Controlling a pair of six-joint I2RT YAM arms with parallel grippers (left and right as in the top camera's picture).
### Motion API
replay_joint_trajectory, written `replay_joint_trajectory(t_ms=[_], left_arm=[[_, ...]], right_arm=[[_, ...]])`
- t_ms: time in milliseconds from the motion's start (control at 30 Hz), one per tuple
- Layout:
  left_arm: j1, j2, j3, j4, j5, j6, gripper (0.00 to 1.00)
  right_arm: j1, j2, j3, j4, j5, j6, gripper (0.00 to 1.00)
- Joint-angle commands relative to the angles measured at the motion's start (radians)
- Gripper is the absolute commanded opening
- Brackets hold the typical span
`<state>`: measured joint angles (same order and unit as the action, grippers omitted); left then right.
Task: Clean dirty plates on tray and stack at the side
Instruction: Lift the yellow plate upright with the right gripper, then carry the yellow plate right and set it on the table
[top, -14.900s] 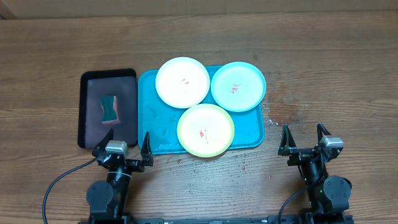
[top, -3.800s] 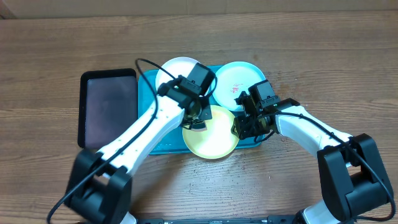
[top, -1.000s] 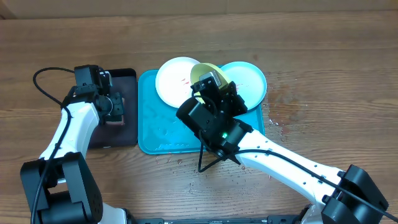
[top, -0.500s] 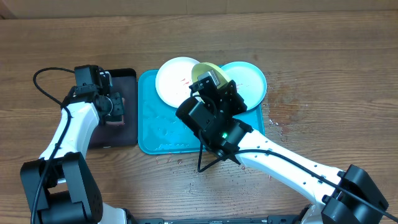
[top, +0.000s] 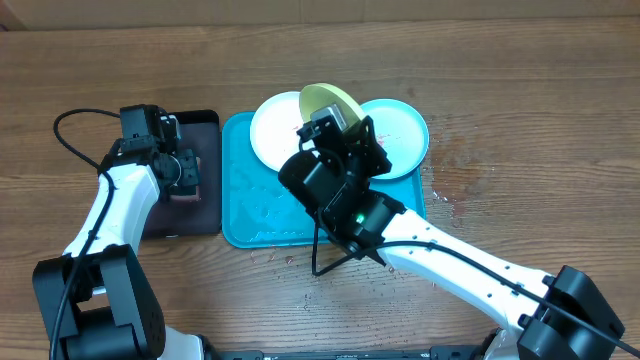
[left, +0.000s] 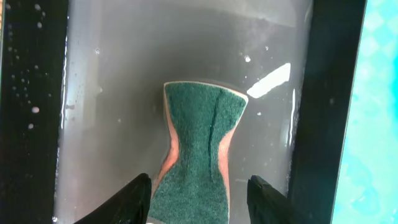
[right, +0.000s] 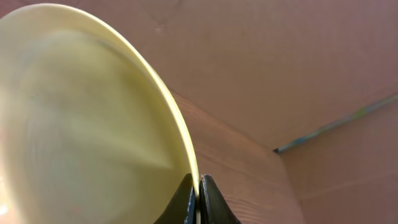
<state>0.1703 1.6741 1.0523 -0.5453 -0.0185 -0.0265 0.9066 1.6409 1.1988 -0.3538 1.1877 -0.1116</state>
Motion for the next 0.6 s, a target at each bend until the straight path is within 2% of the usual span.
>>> replay_joint_trajectory(t_ms=[0, 133, 267, 367, 433, 567], left_arm=[[-0.001, 0.006, -0.005, 0.000, 0.016, -0.016, 0.51], [-0.001, 0.006, -0.005, -0.001, 0.019, -0.023, 0.52], [-0.001, 0.006, -0.005, 0.000, 0.019, -0.023, 0.52], [-0.001, 0.006, -0.005, 0.000, 0.019, -0.023, 0.51], [-0.001, 0.006, -0.005, 0.000, 0.019, -0.026, 0.52], [-0.001, 0.006, -0.005, 0.000, 0.020, -0.034, 0.51]], right_arm=[[-0.058, -0.027, 0.027, -0.018, -0.063, 0.146, 0.04], [-0.206, -0.050, 0.027, -0.114, -0.305, 0.344, 0.04], [-0.377, -0.103, 0.027, -0.168, -0.560, 0.460, 0.04], [-0.549, -0.146, 0.027, -0.183, -0.787, 0.515, 0.04], [-0.724, -0.156, 0.027, -0.217, -0.987, 0.580, 0.04], [-0.937, -0.139, 0.010, -0.263, -1.174, 0.650, 0.04]])
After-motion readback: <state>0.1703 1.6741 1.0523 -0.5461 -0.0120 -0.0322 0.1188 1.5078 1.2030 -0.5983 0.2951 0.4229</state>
